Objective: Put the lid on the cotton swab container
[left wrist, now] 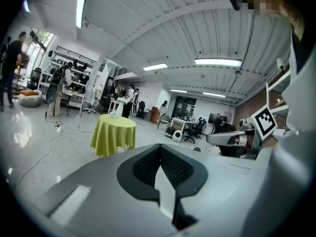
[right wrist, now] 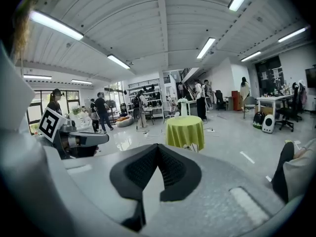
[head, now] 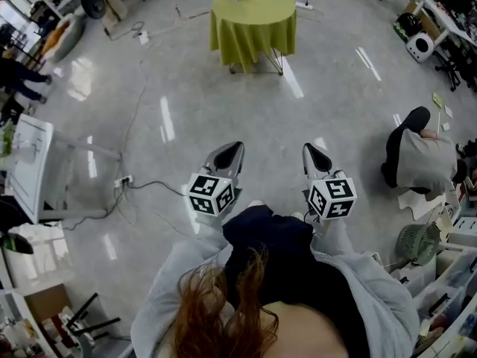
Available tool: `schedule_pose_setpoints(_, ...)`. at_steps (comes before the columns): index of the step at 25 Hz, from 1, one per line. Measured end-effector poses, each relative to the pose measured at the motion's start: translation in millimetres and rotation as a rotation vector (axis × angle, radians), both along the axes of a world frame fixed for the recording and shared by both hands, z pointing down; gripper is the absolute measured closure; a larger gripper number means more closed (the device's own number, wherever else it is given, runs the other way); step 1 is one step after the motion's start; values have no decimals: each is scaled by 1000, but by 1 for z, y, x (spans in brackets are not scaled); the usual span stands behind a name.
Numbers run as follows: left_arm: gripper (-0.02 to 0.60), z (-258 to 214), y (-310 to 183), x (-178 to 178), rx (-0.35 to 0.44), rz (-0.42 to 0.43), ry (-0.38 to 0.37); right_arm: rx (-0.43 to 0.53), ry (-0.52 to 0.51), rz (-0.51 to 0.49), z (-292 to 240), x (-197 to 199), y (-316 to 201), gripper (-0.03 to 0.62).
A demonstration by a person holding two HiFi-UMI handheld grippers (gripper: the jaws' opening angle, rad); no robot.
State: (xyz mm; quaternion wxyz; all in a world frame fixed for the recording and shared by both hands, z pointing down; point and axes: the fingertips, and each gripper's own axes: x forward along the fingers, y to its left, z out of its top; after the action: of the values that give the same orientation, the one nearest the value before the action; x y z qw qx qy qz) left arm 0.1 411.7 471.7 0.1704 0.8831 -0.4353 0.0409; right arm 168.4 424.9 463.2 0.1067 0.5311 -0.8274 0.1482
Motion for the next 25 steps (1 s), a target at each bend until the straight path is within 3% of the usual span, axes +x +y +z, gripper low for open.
schedule_pose_setpoints(5, 564, -1, -1, -7, 20, 23, -37, 4, -8, -14, 3, -13, -4, 592)
schedule_pose_setpoints(12, 564, 9, 4, -17, -17, 17, -18, -55, -10, -60, 14, -32, -1, 592)
schedule_pose_setpoints(25, 563, 18, -37, -39, -36, -84, -41, -46, -14, -117, 17, -45, -56, 592)
